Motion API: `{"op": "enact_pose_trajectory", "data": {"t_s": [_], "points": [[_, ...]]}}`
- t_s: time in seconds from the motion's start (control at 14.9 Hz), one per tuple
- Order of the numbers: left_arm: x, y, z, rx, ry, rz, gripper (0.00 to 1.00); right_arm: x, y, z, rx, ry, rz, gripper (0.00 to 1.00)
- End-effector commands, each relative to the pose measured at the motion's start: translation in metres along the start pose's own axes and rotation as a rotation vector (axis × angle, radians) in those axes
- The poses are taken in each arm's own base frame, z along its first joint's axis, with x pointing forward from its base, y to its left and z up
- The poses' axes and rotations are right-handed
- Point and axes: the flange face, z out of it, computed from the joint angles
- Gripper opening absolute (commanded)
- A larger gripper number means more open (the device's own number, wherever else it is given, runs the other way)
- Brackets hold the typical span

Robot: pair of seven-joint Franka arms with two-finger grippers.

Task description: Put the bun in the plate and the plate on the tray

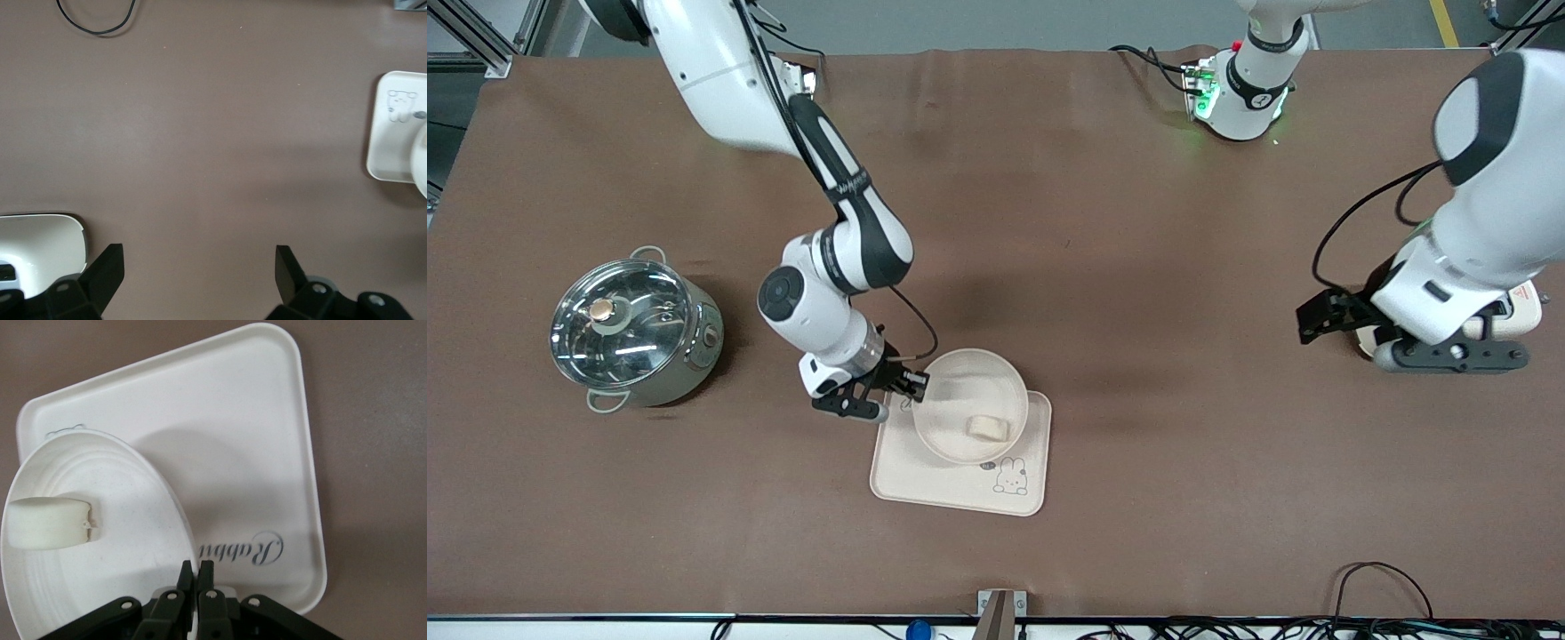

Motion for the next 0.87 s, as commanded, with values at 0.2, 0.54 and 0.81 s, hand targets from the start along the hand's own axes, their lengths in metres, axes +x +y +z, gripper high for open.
{"op": "enact_pose_trajectory", "data": {"t_s": [0.2,0.54,0.81], "points": [[-0.051,-0.042,-0.078,0.041,0.008,0.027,1.00,0.026,0.017,0.029,-0.005,0.018,-0.009,0.00],[-0.083,-0.048,-0.081,0.038,0.024,0.033,1.00,0.037,0.016,0.021,0.016,0.035,0.023,0.85],[-0.059,-0.048,-0.095,0.042,0.050,0.031,1.00,0.048,0.010,0.002,0.063,0.052,0.054,1.00]]}}
